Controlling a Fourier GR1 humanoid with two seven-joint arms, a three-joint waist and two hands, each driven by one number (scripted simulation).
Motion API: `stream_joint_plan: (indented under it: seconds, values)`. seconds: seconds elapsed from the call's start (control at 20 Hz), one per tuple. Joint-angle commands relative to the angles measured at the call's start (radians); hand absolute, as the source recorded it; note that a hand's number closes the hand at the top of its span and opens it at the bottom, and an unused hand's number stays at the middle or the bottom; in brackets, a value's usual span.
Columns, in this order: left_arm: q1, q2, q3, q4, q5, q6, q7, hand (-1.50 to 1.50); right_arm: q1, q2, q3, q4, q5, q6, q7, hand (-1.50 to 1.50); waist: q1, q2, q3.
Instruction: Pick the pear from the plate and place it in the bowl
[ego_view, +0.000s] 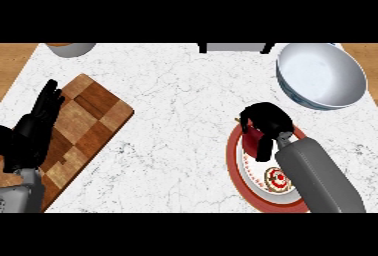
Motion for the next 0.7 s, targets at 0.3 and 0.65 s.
stream_joint_plan:
  seconds: [0.3,0.65]
  values:
    - [0.023,0.013,0.052,0.055,0.011,-0.013,-0.062,0.00,0.066,-0.136,-0.058,-0.432,0.004,-0.020,-0.058,1.50,-0.028,-0.002,0.003]
    - [-0.005,0.007,0.039,0.023,0.016,-0.017,-0.008,0.00,0.066,-0.101,-0.264,-0.677,-0.093,-0.095,0.059,1.50,-0.027,-0.001,0.004]
